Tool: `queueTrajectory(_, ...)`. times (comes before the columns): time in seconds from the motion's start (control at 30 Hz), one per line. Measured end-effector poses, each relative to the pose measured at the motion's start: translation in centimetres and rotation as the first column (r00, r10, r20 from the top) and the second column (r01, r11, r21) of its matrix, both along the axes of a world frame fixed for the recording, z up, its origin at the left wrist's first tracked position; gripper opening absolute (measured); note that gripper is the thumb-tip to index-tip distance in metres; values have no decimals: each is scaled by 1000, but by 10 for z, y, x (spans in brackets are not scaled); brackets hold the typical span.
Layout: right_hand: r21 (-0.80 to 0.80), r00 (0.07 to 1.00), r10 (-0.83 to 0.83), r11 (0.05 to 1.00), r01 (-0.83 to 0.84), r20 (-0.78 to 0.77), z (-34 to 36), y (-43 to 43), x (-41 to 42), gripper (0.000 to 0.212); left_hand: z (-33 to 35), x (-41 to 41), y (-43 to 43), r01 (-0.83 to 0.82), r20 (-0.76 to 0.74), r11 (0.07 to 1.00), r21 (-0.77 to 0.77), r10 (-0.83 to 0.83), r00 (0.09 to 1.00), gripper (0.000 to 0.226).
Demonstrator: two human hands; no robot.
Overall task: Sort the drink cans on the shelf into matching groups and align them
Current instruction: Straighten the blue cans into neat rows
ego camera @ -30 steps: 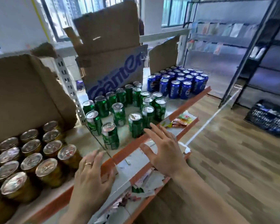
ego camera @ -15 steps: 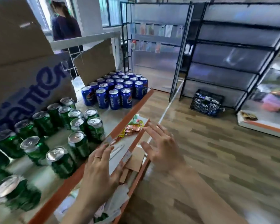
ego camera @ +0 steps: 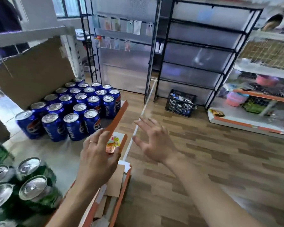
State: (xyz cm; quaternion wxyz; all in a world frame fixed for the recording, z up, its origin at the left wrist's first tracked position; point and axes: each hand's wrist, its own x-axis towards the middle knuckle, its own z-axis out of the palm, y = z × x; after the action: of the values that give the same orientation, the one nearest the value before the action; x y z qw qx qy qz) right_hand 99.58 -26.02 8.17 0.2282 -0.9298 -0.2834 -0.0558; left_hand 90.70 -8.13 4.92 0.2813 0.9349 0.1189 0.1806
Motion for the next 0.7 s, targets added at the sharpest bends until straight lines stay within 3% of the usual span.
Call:
queueTrajectory(0.27,74,997,1,997,5,-76,-15,45,105,60,-9,114,-1,-36,13,998,-48,37,999,62)
queueTrajectory(0.47,128,991,54,991,-39,-122,-27,64,188,59,-11,178,22,-204,-19,978,-36,204,979,59)
queueTrajectory(0.7,221,948,270,948,-230,-171,-45,119,303,65,-14,257,54,-413,11,908,73,414,910,56)
